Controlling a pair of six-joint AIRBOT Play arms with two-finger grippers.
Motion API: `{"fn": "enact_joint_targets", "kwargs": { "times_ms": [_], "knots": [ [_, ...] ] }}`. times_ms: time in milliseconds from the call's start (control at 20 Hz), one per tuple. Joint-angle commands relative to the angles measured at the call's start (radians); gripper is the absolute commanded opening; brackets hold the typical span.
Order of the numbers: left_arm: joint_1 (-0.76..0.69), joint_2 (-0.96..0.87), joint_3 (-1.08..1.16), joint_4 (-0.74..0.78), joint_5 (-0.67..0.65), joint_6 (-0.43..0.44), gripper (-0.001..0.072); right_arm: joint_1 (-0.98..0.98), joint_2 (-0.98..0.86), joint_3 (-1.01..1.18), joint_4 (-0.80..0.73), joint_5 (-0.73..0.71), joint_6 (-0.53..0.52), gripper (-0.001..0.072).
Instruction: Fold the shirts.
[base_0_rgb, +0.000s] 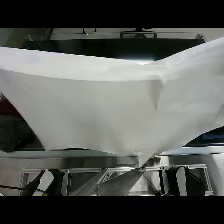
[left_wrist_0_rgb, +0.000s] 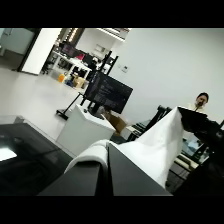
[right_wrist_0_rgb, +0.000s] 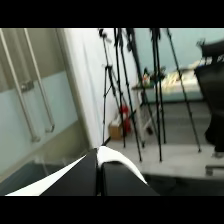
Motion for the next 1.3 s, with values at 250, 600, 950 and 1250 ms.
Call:
{"fn": "enact_joint_targets", "kwargs": {
  "times_ms": [250, 600, 950, 1250],
  "knots": [
    [-0.098, -0.060, -0.043, -0.190, -0.189, 0.030, 0.0023, 0.038, 0.045, -0.031, -0.007, 0.049, 0.028, 0.0023],
    [0.103, 0.186, -0.043, -0.317, -0.136, -0.007, 0.0024, 0.037, 0.319, -0.031, -0.008, -0.308, -0.207, 0.0022],
    [0.177, 0.066, -0.043, -0.196, -0.123, -0.058, 0.0024, 0.044, 0.066, -0.031, 0.113, -0.147, -0.255, 0.0022],
    [-0.175, -0.283, -0.043, 0.161, 0.068, 0.039, 0.0024, 0.316, -0.452, -0.031, 0.062, -0.098, -0.275, 0.0023]
  ]
}}
